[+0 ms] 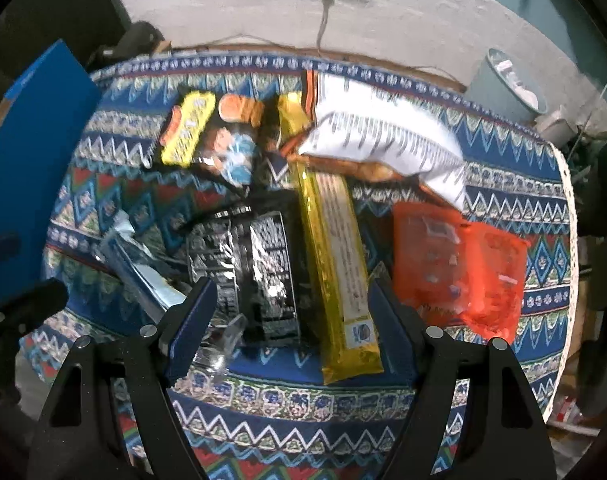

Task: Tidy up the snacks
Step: 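Move both tools back toward the remaining snacks, then grasp the silver foil bar with the left tool while the right tool grasps the long gold bar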

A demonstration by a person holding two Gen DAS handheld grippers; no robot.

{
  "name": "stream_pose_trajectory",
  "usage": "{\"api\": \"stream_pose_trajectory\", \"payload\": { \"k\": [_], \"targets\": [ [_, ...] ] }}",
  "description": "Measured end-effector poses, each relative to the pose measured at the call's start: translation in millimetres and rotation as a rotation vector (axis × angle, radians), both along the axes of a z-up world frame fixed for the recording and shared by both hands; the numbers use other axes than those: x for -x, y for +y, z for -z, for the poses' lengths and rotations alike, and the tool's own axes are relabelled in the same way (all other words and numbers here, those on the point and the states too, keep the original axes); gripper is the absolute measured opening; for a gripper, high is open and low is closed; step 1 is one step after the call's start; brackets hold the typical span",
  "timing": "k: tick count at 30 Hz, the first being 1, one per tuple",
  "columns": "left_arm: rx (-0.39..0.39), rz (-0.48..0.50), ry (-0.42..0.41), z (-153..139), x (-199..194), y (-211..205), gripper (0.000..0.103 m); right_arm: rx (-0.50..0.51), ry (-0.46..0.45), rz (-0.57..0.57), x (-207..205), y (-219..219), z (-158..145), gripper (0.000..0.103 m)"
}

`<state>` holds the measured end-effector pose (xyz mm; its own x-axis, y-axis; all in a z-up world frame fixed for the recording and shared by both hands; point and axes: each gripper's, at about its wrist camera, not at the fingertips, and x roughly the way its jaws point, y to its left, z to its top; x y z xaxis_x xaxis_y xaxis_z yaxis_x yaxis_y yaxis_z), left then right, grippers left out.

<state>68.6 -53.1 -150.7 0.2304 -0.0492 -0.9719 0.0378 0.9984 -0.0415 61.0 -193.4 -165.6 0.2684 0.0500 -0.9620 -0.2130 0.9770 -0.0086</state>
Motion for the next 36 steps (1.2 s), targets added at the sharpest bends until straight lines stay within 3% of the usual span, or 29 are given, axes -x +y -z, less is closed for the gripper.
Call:
{"api": "stream_pose_trajectory", "payload": {
  "k": [11,17,26,33,36],
  "targets": [
    [0.006,-0.028,0.062,18.2,2.6,5.6,0.085,-0.034,0.109,-0.12,37.6,24.9,19.7,0.077],
    [0.03,-0.02,0.1,25.8,5.2,-5.5,0.085,0.001,0.071,-0.101,42.7,14.7,8.7,0.077],
    [0.109,-0.062,0.155,39.5,2.1,-35.6,0.085,-0.091,-0.013,0.036,26.3,-46.6,-6.9,0.077],
    [0.064,-0.048,0.163,51.8,-4.9,-60.9,0.085,-0.096,-0.069,-0.001,-5.3,-41.9,1.8,0.076],
    [0.058,-0.04,0.166,59.1,-4.2,-67.4,0.085,-0.101,-0.073,-0.008,-10.6,-39.0,8.4,0.066]
  ]
}}
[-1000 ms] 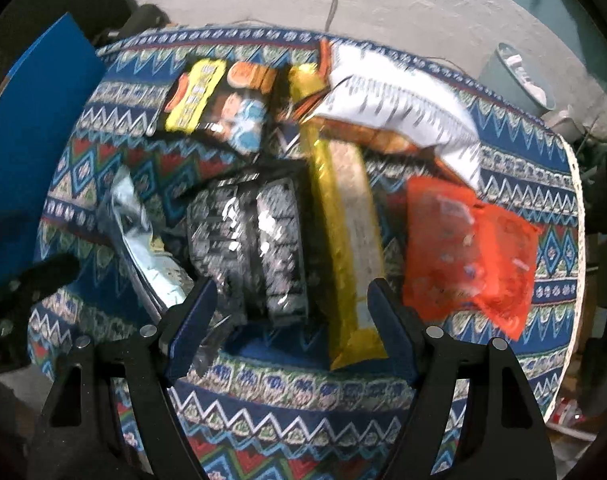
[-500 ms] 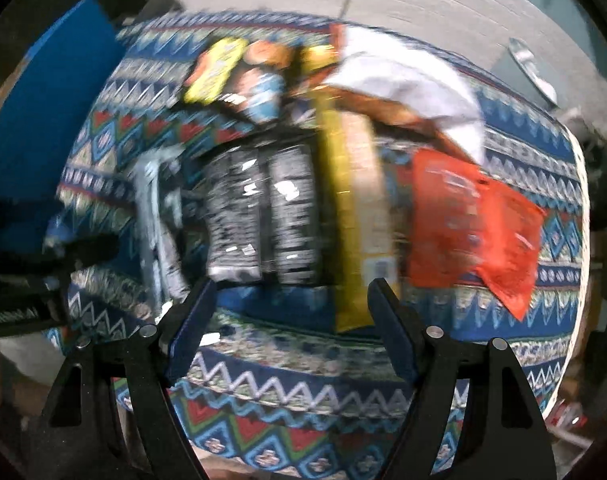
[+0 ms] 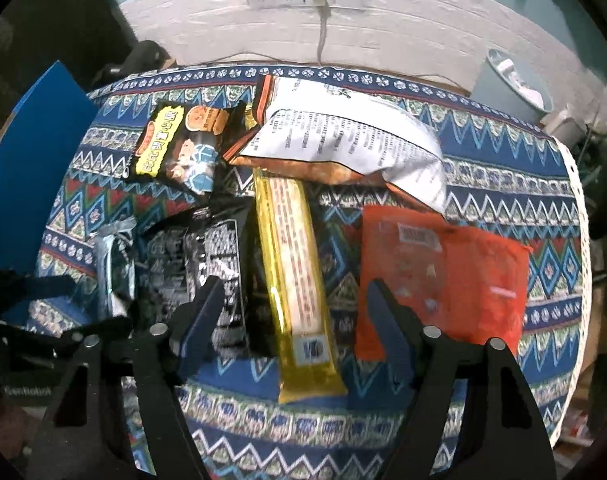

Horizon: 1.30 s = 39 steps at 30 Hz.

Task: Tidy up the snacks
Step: 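Grasp the silver foil bar with the left tool while the right tool grasps the long gold bar, then lift both bars off the cloth with both tools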

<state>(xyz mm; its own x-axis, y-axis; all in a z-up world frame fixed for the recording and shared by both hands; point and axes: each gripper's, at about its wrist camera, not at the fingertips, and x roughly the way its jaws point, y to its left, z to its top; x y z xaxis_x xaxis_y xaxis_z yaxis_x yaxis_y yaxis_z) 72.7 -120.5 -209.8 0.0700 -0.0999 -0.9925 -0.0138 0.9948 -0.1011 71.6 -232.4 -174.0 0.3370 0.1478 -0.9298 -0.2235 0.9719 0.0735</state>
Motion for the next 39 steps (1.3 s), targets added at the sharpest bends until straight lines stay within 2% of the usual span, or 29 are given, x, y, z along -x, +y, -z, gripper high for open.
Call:
{"api": "stream_pose_trajectory", "payload": {
  "k": [1,4,7,8,11,18,20,26,27,28,30,31,32,39],
  "targets": [
    [0.005,0.002,-0.002,1.3,-0.1,-0.9,0.085,-0.003,0.004,0.0,-1.7,-0.6,3.2,0.059],
    [0.008,0.009,-0.014,7.2,-1.0,-8.5,0.085,0.002,0.026,0.006,-5.3,-3.1,14.5,0.054],
    [0.007,0.035,-0.031,8.9,0.8,-9.1,0.084,0.006,0.07,-0.001,-7.3,-2.0,27.7,0.045],
    [0.008,0.044,-0.033,9.3,2.2,-9.0,0.082,0.022,0.089,-0.008,-6.9,-0.3,32.4,0.039],
    [-0.001,0.071,-0.046,8.2,10.3,-0.7,0.07,0.041,0.107,-0.018,-3.4,2.8,30.9,0.033],
    [-0.015,0.138,-0.042,7.3,28.9,10.9,0.044,0.035,0.172,0.009,32.4,2.6,27.5,0.032],
    [-0.017,0.149,-0.036,7.6,33.5,14.4,0.041,0.031,0.193,0.02,47.8,0.5,26.1,0.032],
    [-0.019,0.154,-0.029,8.0,43.2,23.0,0.041,0.049,0.233,-0.013,87.7,4.6,16.6,0.032],
    [-0.016,0.152,-0.027,8.9,44.6,22.5,0.042,0.046,0.223,-0.012,90.1,5.2,13.5,0.032],
    [-0.009,0.152,-0.025,8.5,46.7,25.3,0.048,0.042,0.209,-0.009,90.8,6.3,11.1,0.032],
    [-0.013,0.149,-0.026,8.2,40.3,25.4,0.068,0.029,0.178,-0.003,91.1,5.6,6.8,0.045],
    [-0.037,0.149,-0.04,9.2,40.7,23.9,0.069,0.025,0.165,0.004,87.6,4.7,5.9,0.056],
    [-0.051,0.151,-0.048,9.5,39.9,22.6,0.07,0.023,0.153,0.009,83.2,5.6,6.6,0.059],
    [-0.079,0.16,-0.09,7.1,28.9,15.3,0.07,0.013,0.096,0.013,48.4,17.2,18.4,0.059]
  ]
}}
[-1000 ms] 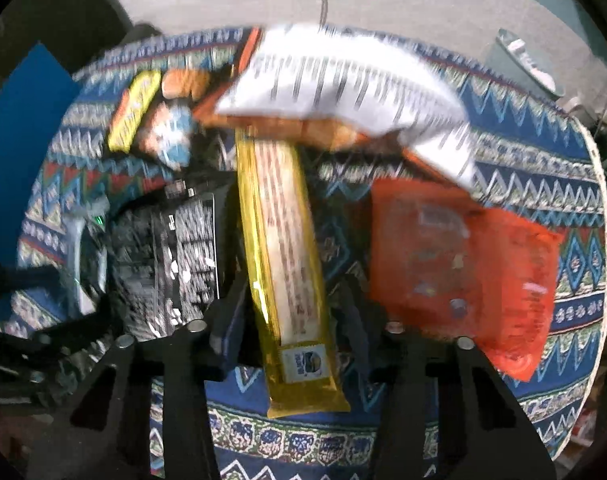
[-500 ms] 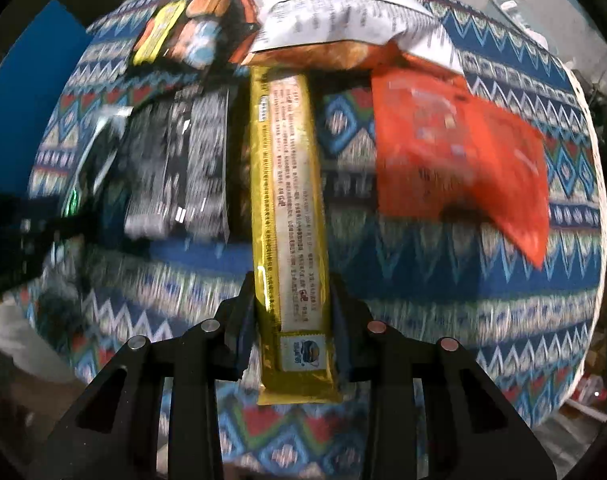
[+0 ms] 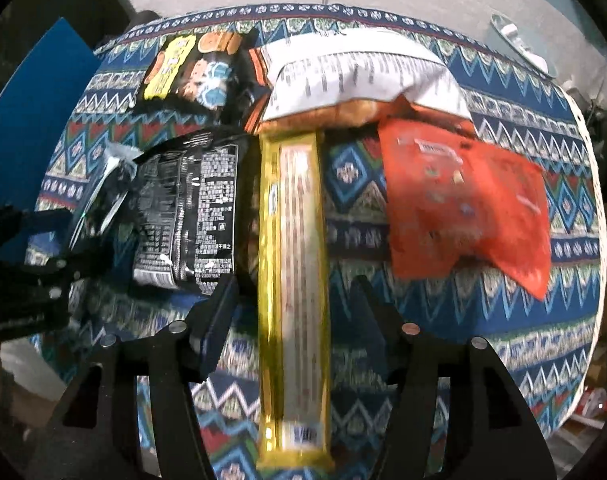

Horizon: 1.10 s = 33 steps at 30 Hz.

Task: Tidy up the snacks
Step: 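Lift both bars off the cloth with both tools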

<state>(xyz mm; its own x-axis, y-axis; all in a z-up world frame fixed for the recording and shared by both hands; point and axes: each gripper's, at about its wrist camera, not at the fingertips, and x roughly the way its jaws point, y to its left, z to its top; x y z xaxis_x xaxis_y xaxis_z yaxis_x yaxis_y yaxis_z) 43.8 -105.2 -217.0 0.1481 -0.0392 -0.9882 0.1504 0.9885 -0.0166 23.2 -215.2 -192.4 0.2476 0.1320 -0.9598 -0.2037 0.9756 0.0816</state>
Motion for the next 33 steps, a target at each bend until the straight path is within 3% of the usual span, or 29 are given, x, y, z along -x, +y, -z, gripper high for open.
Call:
{"api": "stream_pose_trajectory", "payload": {
  "k": [10,16,17,19,21,27,33],
  "targets": [
    [-0.008,0.017,-0.034,4.1,-4.1,3.1,0.068,0.009,-0.021,0.008,-25.8,-6.2,5.9,0.058],
    [-0.063,0.065,-0.063,5.9,0.6,-4.2,0.054,0.041,-0.02,-0.01,-33.0,-13.5,18.2,0.053],
    [-0.071,0.073,-0.069,6.6,0.0,-6.0,0.047,0.059,-0.026,-0.023,-32.7,-10.8,19.0,0.051],
    [-0.088,0.093,-0.079,5.2,1.2,-11.0,0.035,0.06,-0.039,-0.045,-30.9,-6.4,18.0,0.036],
    [-0.068,0.093,-0.07,4.2,-0.3,-10.9,0.031,0.079,-0.04,-0.06,-28.1,-1.8,17.2,0.031],
    [-0.008,0.061,-0.037,-4.1,9.3,-1.5,0.031,0.059,0.003,-0.056,-10.3,1.9,10.2,0.031],
    [0.024,0.06,-0.061,-24.7,21.6,3.6,0.03,0.003,-0.003,-0.034,10.6,-1.9,-14.3,0.031]
  ]
}}
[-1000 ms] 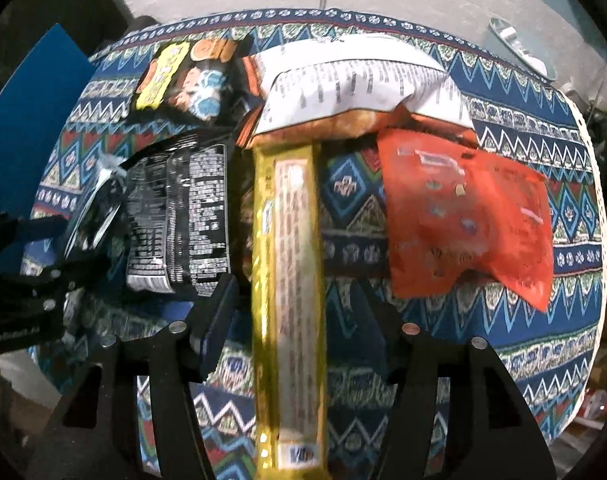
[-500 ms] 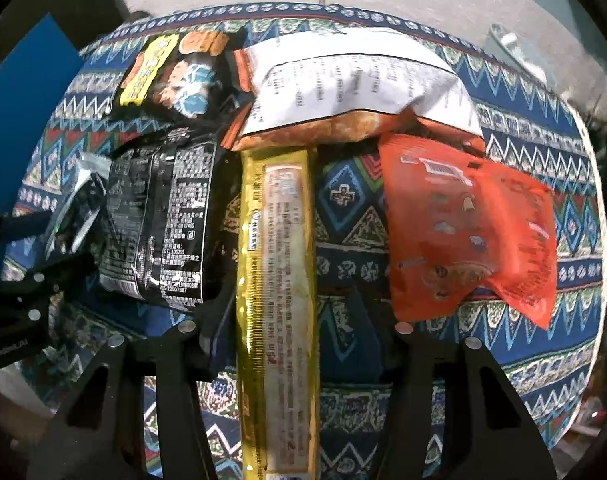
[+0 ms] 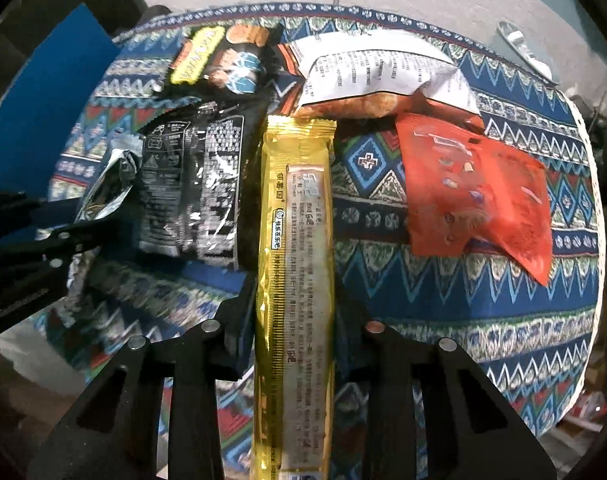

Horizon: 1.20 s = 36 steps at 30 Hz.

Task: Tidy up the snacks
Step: 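Lift both bars off the cloth with both tools, then carry the silver bar and gold bar over the cardboard box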

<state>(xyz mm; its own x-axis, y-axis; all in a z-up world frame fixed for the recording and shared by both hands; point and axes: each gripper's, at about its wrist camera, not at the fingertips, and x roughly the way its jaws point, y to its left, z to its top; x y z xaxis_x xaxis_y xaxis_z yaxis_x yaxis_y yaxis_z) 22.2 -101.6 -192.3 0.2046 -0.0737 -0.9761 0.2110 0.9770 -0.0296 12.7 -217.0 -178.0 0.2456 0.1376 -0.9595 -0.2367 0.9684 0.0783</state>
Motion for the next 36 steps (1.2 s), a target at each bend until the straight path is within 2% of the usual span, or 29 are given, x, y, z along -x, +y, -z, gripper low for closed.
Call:
{"api": "stream_pose_trajectory", "payload": {
  "k": [12,25,36],
  "targets": [
    [0.03,0.0,-0.077,-39.0,11.8,17.5,0.029,-0.02,-0.088,0.007,21.3,1.4,-40.0,0.031],
    [0.036,-0.017,-0.172,-71.6,11.5,30.8,0.029,-0.051,-0.182,-0.015,13.7,14.2,-67.3,0.031],
    [0.033,-0.025,-0.284,-111.2,12.3,43.0,0.029,-0.092,-0.309,-0.029,7.1,28.9,-111.8,0.031]
  ]
}}
